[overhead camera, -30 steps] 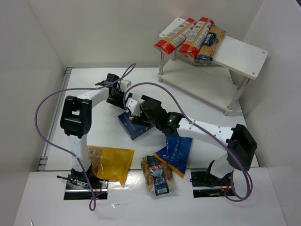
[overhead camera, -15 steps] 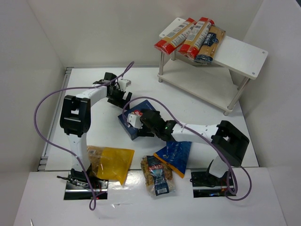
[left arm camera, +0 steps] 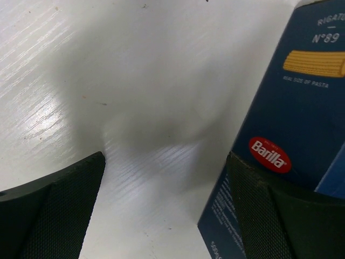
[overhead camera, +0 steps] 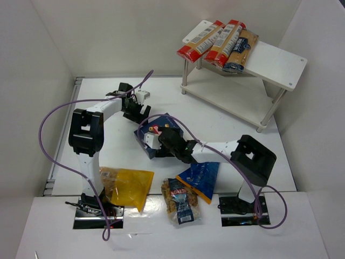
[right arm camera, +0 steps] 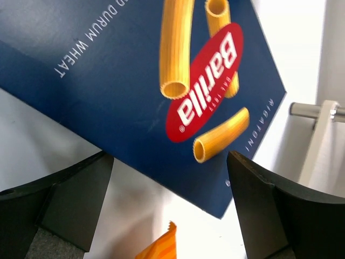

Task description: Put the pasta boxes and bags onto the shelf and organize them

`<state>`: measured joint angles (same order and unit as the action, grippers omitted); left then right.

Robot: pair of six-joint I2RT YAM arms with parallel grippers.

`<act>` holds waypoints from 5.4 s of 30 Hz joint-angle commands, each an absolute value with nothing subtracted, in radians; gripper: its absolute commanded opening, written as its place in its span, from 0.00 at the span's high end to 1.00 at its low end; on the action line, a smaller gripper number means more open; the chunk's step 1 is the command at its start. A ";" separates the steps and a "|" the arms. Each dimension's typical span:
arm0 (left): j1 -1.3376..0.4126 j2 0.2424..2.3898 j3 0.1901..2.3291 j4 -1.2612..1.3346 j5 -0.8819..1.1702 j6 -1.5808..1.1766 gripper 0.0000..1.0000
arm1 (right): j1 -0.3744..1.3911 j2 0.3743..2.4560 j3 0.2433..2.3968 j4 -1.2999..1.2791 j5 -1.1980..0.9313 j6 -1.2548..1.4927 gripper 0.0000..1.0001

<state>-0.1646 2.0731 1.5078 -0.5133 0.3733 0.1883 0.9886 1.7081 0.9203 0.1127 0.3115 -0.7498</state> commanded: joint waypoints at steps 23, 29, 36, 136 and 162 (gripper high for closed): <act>-0.164 2.138 1.489 -0.655 0.430 0.255 0.05 | 0.946 1.767 1.223 0.193 0.396 -0.687 0.06; -0.164 2.148 1.489 -0.683 0.439 0.265 0.10 | 0.946 1.798 1.324 0.112 0.387 -0.643 0.06; -0.164 2.138 1.460 -0.692 0.459 0.275 0.10 | 0.946 1.839 1.446 0.031 0.368 -0.612 0.06; -0.462 1.724 1.209 -0.388 -0.026 -0.084 0.00 | 0.227 0.759 0.821 -0.416 -0.037 -0.322 0.00; -0.462 1.482 1.365 -0.492 0.156 -0.003 0.90 | 0.146 0.693 0.802 -0.407 -0.006 -0.331 0.00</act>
<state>-0.4618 1.5757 1.2705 -0.5797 0.0753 -0.0250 0.1650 0.7177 0.8040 -0.4347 -0.0177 -0.3305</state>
